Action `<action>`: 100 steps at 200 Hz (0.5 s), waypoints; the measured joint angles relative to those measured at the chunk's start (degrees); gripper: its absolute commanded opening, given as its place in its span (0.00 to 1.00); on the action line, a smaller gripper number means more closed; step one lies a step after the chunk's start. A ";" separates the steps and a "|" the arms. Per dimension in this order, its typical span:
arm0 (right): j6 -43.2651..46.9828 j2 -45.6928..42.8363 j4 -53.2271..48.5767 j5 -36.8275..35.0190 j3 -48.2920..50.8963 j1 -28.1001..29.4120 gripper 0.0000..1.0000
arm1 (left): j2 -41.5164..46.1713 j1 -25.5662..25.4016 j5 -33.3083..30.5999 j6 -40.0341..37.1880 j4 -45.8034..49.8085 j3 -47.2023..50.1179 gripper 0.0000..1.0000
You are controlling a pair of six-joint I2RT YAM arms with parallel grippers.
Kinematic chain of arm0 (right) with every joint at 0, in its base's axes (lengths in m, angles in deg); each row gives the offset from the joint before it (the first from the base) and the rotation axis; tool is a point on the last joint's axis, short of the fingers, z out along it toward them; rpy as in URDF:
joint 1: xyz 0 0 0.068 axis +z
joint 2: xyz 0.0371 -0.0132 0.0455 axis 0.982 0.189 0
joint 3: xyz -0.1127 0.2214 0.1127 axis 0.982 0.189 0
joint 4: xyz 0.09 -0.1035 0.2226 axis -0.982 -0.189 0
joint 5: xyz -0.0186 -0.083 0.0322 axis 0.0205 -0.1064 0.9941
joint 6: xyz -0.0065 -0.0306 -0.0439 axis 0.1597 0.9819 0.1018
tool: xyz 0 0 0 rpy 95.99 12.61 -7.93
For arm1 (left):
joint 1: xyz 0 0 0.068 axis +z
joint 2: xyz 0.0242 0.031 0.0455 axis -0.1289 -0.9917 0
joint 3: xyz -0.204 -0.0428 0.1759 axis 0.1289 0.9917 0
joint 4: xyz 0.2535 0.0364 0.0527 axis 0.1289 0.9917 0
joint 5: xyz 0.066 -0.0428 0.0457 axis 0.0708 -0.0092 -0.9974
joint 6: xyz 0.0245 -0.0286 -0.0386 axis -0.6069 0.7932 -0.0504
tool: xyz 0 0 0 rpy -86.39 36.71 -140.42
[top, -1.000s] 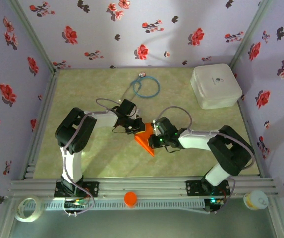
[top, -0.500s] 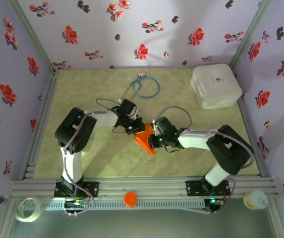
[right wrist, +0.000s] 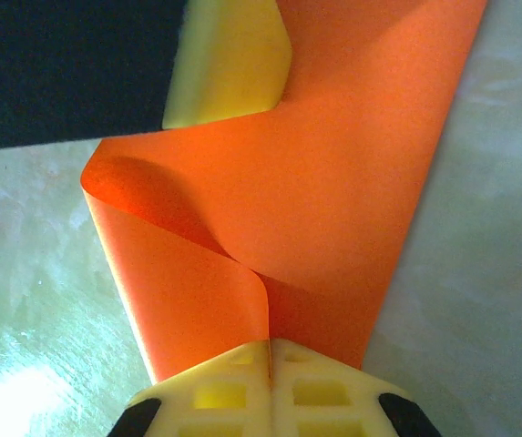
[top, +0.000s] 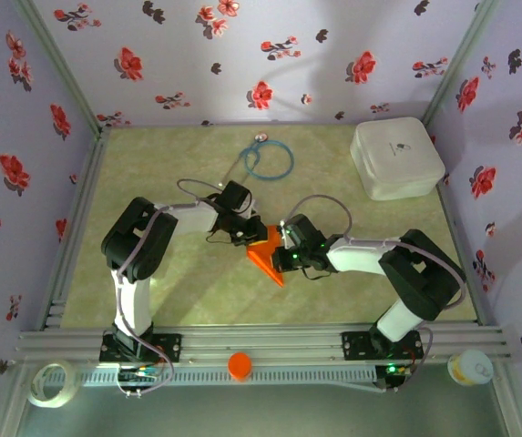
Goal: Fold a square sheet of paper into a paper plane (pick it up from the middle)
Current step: Third fold the triangle at the center of the table.
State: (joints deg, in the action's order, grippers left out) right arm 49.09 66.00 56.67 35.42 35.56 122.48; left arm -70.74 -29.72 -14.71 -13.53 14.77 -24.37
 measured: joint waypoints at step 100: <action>-0.02 0.13 0.00 0.00 -0.13 0.00 0.04 | 13.46 0.15 -5.55 0.72 0.11 4.81 0.08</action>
State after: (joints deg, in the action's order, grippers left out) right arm 49.07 66.14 56.67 35.42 35.43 122.48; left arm -57.27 -29.56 -20.26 -12.81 14.88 -19.56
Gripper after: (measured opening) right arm 0.065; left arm 0.149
